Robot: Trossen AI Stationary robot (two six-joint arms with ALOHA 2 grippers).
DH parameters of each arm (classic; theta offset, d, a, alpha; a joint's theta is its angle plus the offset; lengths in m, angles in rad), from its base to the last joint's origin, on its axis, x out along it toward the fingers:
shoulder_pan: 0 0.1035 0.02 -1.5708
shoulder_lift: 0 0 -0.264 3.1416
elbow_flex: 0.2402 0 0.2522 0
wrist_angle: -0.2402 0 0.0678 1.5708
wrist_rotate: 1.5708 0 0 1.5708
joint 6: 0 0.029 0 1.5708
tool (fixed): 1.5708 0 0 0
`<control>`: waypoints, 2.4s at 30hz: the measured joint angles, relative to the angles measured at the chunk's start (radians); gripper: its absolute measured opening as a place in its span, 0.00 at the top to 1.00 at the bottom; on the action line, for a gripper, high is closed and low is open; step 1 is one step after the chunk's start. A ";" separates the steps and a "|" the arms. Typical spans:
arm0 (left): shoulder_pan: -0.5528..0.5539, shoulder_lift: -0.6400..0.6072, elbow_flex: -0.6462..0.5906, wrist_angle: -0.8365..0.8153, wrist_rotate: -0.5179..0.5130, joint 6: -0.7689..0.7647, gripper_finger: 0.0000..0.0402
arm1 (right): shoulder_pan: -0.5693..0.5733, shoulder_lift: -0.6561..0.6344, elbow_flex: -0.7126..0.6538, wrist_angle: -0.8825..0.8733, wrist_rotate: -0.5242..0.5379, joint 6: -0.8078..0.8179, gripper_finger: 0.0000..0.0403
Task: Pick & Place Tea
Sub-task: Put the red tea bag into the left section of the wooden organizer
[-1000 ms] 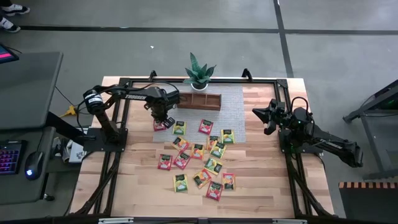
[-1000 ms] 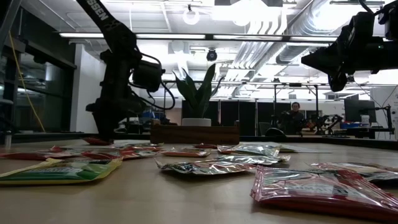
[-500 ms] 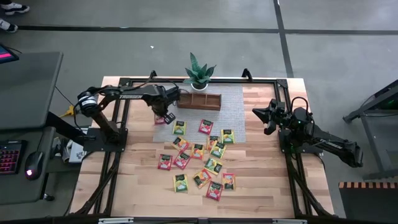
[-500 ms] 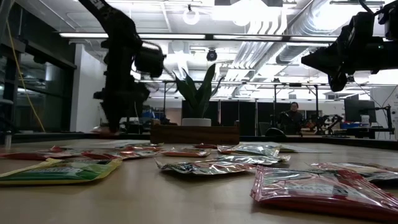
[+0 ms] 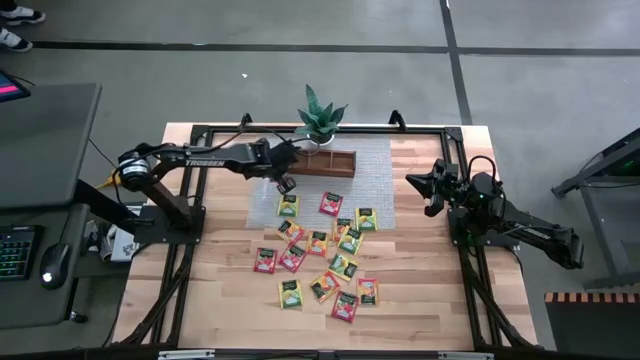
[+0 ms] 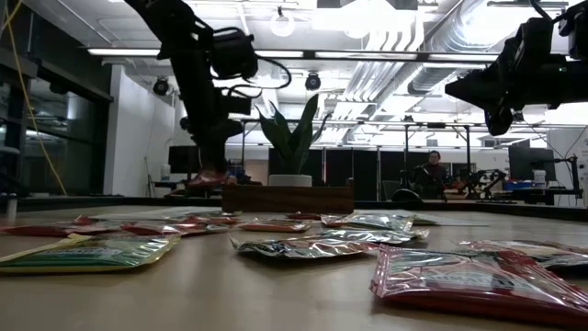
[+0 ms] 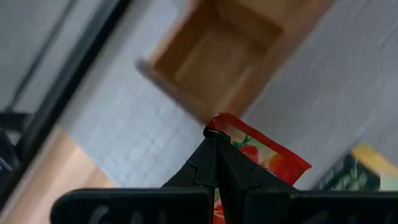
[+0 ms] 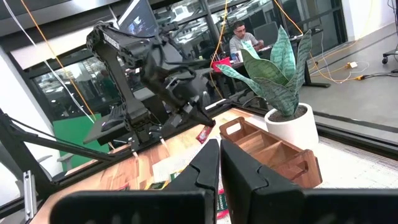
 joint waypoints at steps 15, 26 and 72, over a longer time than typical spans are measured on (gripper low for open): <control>-0.078 0.000 0.084 0.159 -0.272 0.125 1.00 | 0.000 0.000 0.000 0.001 0.000 0.000 0.97; -0.089 0.104 0.096 0.280 -0.377 0.207 1.00 | 0.000 0.000 0.000 -0.001 0.000 0.000 0.97; -0.046 0.245 0.097 0.314 -0.315 0.254 0.70 | 0.000 0.000 0.000 -0.002 0.000 0.000 0.97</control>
